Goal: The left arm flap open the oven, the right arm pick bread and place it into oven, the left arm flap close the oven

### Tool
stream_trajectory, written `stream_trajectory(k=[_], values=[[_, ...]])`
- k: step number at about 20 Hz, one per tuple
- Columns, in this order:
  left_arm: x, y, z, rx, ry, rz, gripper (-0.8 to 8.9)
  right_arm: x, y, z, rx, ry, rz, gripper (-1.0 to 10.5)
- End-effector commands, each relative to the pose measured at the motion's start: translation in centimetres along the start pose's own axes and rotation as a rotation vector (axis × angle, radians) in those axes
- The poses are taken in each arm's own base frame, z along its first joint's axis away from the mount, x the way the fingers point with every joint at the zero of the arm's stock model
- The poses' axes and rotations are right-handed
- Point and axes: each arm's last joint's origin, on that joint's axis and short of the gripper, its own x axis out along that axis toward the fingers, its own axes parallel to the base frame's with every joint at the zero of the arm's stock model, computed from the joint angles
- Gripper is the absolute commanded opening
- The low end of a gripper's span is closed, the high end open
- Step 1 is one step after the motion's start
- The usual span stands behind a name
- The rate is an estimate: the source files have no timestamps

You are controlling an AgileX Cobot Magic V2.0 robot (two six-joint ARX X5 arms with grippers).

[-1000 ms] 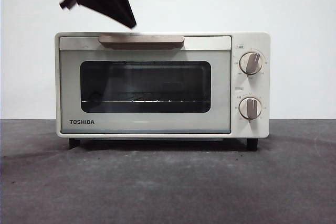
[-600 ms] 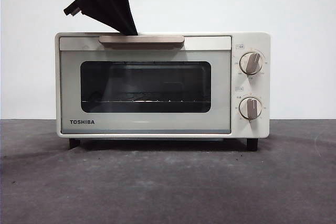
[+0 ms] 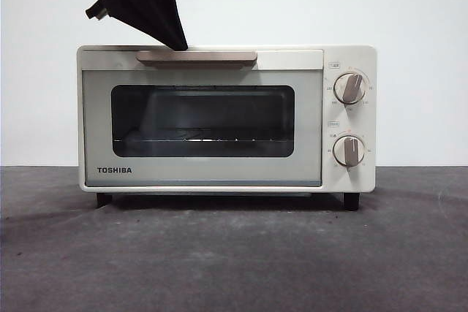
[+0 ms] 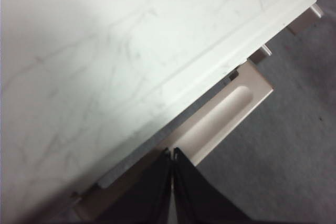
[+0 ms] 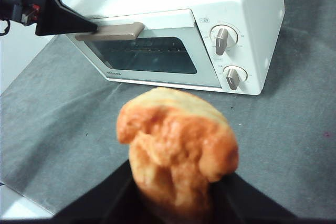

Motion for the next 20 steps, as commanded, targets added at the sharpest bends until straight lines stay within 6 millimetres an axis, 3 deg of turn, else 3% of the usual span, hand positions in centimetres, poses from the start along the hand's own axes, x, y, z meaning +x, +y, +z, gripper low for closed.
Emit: stream_trajectory(k=[1, 20], values=[[0.9, -0.2, -0.6, 0.014, 0.081, -0.006, 0.10, -0.4, 0.3, 0.4, 0.000, -0.024, 0.015, 1.4], [3.7, -3.3, -3.5, 0.032, 0.231, -0.029, 0.10, -0.4, 0.2, 0.2, 0.013, -0.007, 0.009, 1.4]])
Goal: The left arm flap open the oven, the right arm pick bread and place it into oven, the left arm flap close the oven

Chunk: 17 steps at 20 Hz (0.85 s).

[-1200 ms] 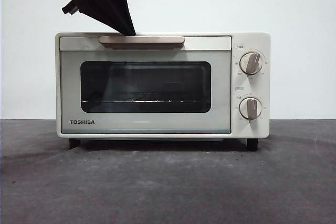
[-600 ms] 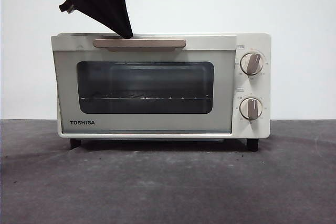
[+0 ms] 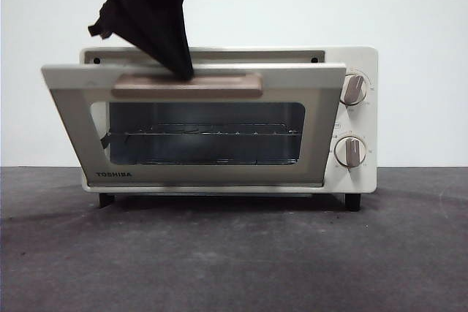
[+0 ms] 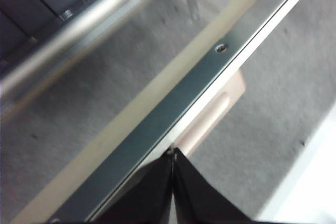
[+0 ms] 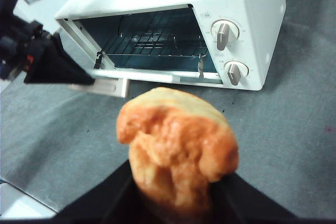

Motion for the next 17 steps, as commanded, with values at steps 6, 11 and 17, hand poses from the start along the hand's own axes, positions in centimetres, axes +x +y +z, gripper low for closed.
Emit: stream_trajectory(k=[6, 11, 17], values=[[3.0, -0.4, -1.0, -0.014, 0.016, 0.067, 0.10, -0.4, 0.3, 0.4, -0.001, -0.020, 0.013, 1.4], [3.5, -1.5, -3.6, -0.034, -0.073, 0.070, 0.10, -0.4, 0.3, 0.4, -0.004, -0.025, 0.007, 1.4], [4.1, -1.9, -6.5, -0.069, -0.188, 0.120, 0.10, -0.4, 0.3, 0.4, -0.006, -0.026, 0.008, 1.4]])
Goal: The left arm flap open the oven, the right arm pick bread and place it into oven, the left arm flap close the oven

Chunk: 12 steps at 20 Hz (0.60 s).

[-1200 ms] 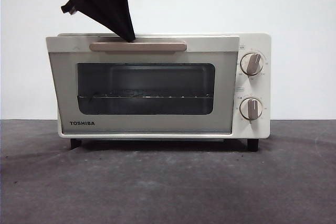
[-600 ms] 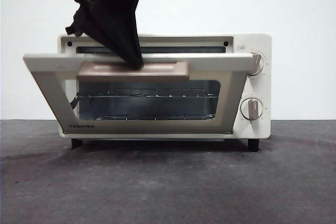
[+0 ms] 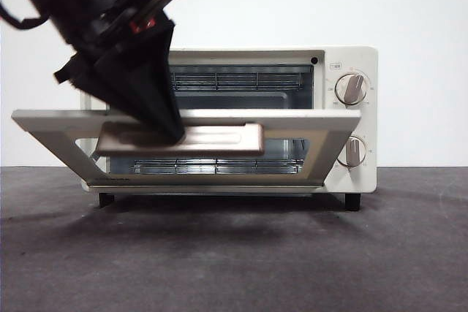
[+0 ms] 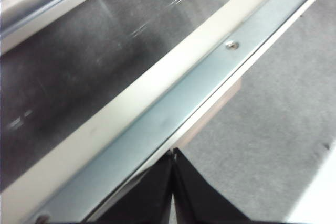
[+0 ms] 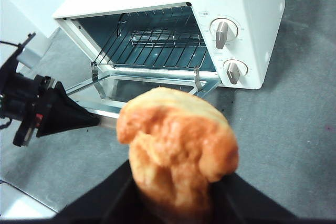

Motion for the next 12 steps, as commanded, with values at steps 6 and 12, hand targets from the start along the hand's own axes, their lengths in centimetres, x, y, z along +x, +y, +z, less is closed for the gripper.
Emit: stream_trajectory(k=[6, 12], values=[[2.0, -0.4, -1.9, -0.061, -0.048, 0.072, 0.10, -0.4, 0.3, 0.4, -0.007, -0.027, 0.010, 1.4], [2.5, -1.1, -2.8, -0.046, -0.013, 0.075, 0.10, -0.4, 0.3, 0.4, -0.010, -0.027, 0.010, 1.4]])
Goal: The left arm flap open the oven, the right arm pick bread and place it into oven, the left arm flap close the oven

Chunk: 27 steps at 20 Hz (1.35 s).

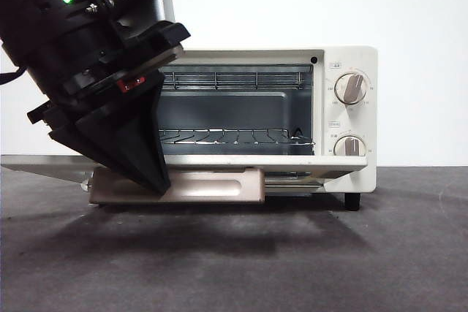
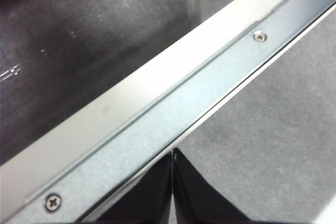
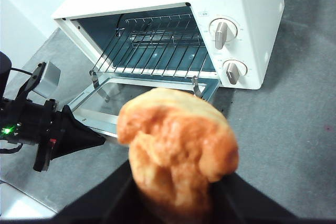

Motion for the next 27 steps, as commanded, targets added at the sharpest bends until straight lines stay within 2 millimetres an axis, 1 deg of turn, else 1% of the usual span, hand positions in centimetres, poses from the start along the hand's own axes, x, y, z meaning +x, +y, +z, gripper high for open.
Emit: stream_trajectory(k=[1, 8, 10, 11, 13, 16, 17, 20, 22, 23, 25, 27], values=[[0.2, -0.2, 0.4, 0.000, -0.028, 0.018, 0.10, -0.4, 0.3, 0.4, -0.009, -0.026, 0.010, 1.4], [0.2, -0.2, 0.0, 0.019, 0.023, 0.025, 0.10, -0.4, 0.3, 0.4, -0.008, -0.023, 0.017, 1.4], [-0.5, -0.2, -0.1, 0.022, 0.027, 0.025, 0.10, -0.3, 0.4, 0.4, 0.003, -0.012, 0.052, 1.4], [-1.2, -0.2, -0.2, 0.022, 0.025, 0.023, 0.10, -0.3, 0.5, 0.5, 0.013, -0.004, 0.090, 1.4], [-3.1, -0.4, -0.1, 0.021, -0.009, 0.017, 0.10, 0.2, 0.7, 1.0, 0.019, 0.005, 0.153, 1.4], [-7.2, -0.7, -0.2, 0.025, -0.109, -0.001, 0.10, 1.6, 0.7, 2.1, 0.027, 0.021, 0.197, 1.4], [-8.9, -0.7, -0.5, 0.028, -0.157, -0.009, 0.10, 2.3, 0.6, 2.5, 0.028, 0.029, 0.207, 1.4], [-12.8, -0.7, -1.4, -0.016, -0.258, 0.012, 0.10, 4.7, 0.7, 3.8, 0.027, 0.067, 0.268, 1.4], [-15.4, -0.6, -2.3, -0.035, -0.315, 0.035, 0.10, 6.9, 0.9, 4.3, 0.042, 0.114, 0.294, 1.4], [-16.6, -0.5, -2.8, -0.045, -0.345, 0.041, 0.10, 8.4, 1.1, 4.5, 0.050, 0.143, 0.309, 1.4], [-18.5, -0.4, -3.8, -0.061, -0.402, 0.050, 0.10, 11.1, 1.8, 4.5, 0.044, 0.182, 0.305, 1.4], [-20.1, -0.1, -4.8, -0.080, -0.441, 0.105, 0.10, 13.9, 2.8, 4.1, 0.031, 0.211, 0.278, 1.4]])
